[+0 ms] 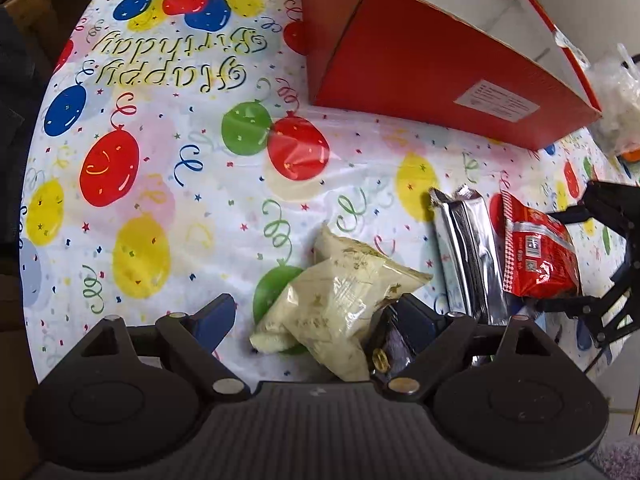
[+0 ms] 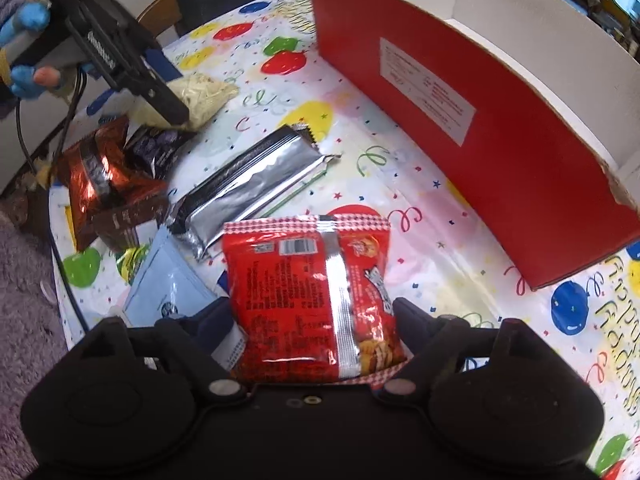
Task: Organize snacks
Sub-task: 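Grasp the cream pouch with the left tool while the right tool grasps the red chip bag, then carry the cream pouch and red chip bag into the red box with both tools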
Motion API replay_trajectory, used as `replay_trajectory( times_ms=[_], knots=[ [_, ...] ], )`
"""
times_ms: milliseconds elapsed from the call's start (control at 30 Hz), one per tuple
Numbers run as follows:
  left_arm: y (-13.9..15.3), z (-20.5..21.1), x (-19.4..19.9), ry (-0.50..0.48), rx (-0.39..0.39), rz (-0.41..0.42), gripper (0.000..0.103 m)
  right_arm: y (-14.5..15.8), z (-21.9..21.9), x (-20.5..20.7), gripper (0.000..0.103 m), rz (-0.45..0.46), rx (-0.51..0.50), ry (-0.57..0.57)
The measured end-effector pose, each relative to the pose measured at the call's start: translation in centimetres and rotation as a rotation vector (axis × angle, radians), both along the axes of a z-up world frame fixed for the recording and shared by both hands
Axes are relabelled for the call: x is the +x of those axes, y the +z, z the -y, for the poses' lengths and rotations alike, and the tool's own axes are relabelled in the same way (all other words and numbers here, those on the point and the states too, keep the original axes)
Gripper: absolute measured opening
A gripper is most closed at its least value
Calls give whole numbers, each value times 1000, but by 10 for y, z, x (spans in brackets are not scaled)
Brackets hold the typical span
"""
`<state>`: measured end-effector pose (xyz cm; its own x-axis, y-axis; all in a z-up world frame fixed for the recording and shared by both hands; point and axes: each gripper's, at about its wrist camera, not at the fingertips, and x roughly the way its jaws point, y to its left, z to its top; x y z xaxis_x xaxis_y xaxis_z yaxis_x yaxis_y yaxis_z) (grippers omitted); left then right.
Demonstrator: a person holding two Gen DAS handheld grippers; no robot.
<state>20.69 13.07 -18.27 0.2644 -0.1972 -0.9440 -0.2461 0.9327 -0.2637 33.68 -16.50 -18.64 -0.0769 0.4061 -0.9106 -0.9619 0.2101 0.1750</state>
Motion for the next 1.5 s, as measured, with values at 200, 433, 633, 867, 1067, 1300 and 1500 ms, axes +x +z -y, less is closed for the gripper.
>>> replay_trajectory(
  times_ms=[200, 433, 633, 867, 1067, 1300, 1500],
  knots=[
    [0, 3, 1, 25, 19, 15, 82, 0, 9, 4, 74, -2, 44, -122],
    [2, 4, -3, 89, 35, 37, 51, 2, 20, -6, 72, 55, 77, -269],
    [4, 7, -12, 167, 34, 68, 41, 12, 31, -13, 71, 95, 110, -421],
    [16, 5, -25, 240, 48, 112, 40, 36, 42, -26, 71, 145, 158, -583],
    [36, -1, -35, 289, 56, 161, 40, 64, 47, -33, 71, 197, 207, -662],
    [73, 9, -37, 275, 72, 233, 40, 95, 47, -26, 71, 229, 270, -704],
    [118, 27, -27, 227, 94, 320, 40, 117, 44, -13, 71, 258, 317, -708]
  ],
)
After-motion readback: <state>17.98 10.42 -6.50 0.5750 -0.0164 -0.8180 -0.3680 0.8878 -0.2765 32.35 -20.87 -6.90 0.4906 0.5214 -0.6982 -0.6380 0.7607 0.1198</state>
